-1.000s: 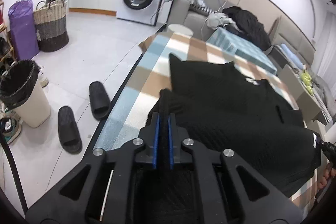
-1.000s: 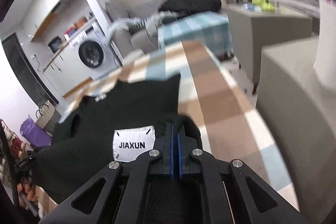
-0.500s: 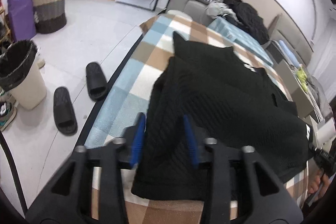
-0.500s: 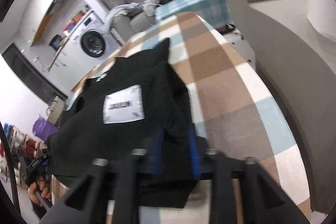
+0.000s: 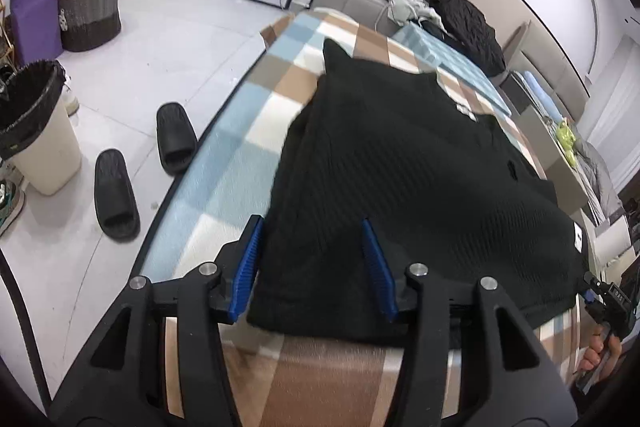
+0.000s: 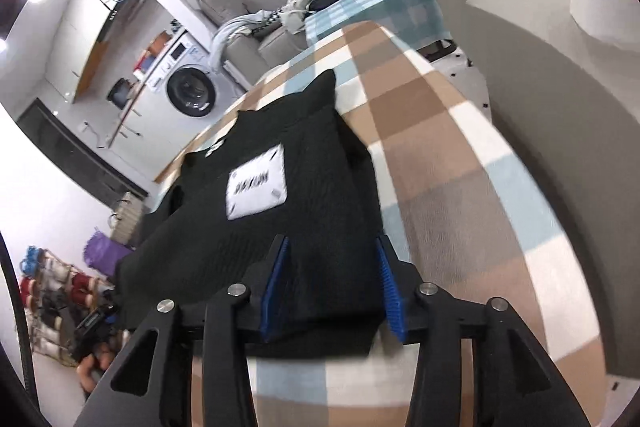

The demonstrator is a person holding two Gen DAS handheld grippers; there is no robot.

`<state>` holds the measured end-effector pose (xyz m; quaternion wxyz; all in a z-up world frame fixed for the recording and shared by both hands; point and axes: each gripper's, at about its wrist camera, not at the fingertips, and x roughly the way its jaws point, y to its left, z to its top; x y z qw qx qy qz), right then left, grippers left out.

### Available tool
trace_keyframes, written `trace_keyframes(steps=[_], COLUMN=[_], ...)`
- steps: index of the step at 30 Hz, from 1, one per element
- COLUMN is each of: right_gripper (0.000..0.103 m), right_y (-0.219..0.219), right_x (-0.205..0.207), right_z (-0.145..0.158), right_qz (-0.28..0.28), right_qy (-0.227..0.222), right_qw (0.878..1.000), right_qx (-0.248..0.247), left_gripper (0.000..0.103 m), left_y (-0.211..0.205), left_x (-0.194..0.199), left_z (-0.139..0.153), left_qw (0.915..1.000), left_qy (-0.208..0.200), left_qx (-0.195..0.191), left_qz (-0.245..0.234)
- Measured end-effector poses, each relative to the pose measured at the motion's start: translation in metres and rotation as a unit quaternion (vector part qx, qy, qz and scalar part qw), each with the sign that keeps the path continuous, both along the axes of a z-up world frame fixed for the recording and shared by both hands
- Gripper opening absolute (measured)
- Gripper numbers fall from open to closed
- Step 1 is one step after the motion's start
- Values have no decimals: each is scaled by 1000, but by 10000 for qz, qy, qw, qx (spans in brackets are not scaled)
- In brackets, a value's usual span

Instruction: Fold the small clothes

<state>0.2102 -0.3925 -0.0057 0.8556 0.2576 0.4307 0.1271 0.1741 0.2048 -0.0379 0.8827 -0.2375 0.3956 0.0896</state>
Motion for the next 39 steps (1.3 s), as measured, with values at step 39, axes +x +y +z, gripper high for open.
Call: trace_keyframes(steps=[39], right_gripper=[24], right_y=[30], right_x=[-17], right_z=[-12], right_qz=[339], right_qy=[-2], right_qw=[9972], right_qx=[-671], left_gripper=[22], left_y=[-52], left_x=[-23], left_z=[-4], left_qw=[9947], left_qy=[-74], left_qx=[674], left_qz=[-766])
